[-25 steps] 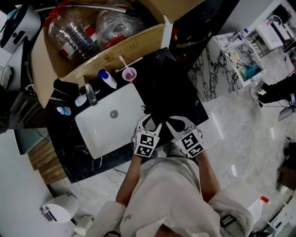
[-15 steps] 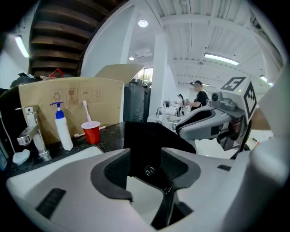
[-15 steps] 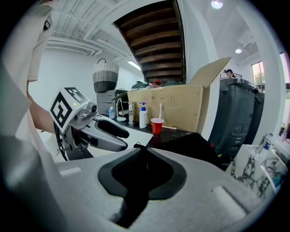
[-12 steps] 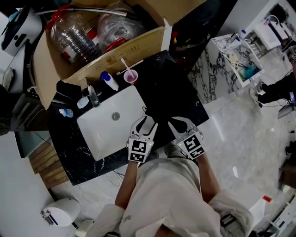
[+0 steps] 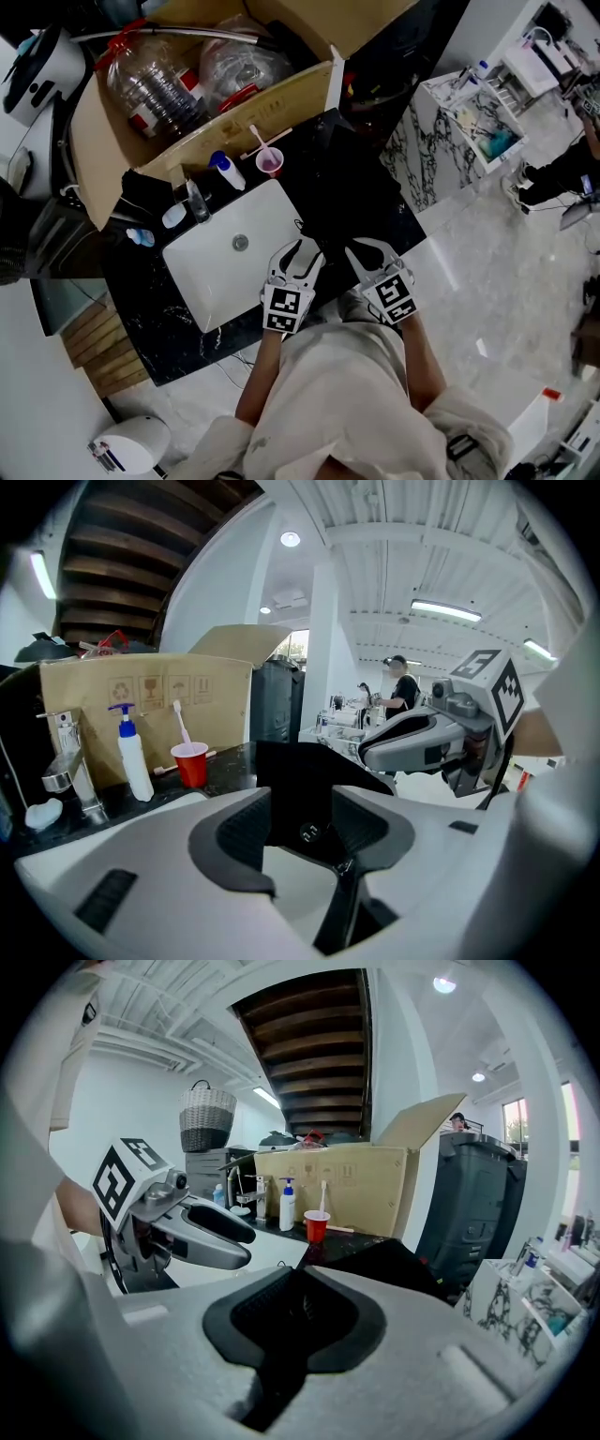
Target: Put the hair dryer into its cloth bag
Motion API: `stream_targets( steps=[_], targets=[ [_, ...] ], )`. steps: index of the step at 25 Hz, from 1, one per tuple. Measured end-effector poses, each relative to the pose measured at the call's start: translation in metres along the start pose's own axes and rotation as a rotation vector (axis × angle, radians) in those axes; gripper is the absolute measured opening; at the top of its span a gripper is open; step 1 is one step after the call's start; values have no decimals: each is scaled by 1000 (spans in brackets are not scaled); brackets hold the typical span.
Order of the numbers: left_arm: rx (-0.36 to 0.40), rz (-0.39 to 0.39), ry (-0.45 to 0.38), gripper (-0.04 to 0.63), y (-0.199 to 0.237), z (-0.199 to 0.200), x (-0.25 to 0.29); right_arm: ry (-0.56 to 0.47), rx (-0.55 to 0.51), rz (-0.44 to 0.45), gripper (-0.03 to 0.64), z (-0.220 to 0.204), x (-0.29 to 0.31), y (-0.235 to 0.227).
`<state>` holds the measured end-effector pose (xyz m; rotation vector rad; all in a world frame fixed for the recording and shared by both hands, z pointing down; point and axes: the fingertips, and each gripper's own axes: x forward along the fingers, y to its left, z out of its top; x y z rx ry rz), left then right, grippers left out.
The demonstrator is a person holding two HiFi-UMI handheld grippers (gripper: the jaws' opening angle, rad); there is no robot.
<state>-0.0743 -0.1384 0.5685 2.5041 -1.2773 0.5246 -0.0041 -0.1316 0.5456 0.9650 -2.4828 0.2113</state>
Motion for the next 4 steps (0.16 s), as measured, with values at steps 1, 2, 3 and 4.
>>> stream_targets(
  steps=[1, 2, 3, 4],
  targets=[
    [2, -4, -3, 202, 0, 0, -2, -2, 0, -6, 25, 1, 0, 1],
    [4, -8, -5, 202, 0, 1, -3, -4, 0, -12, 25, 2, -1, 3],
    [6, -12, -8, 202, 0, 1, -5, -6, 0, -17, 25, 3, -1, 5],
    [8, -16, -10, 201, 0, 1, -7, -8, -1, -23, 25, 4, -1, 6]
  ],
)
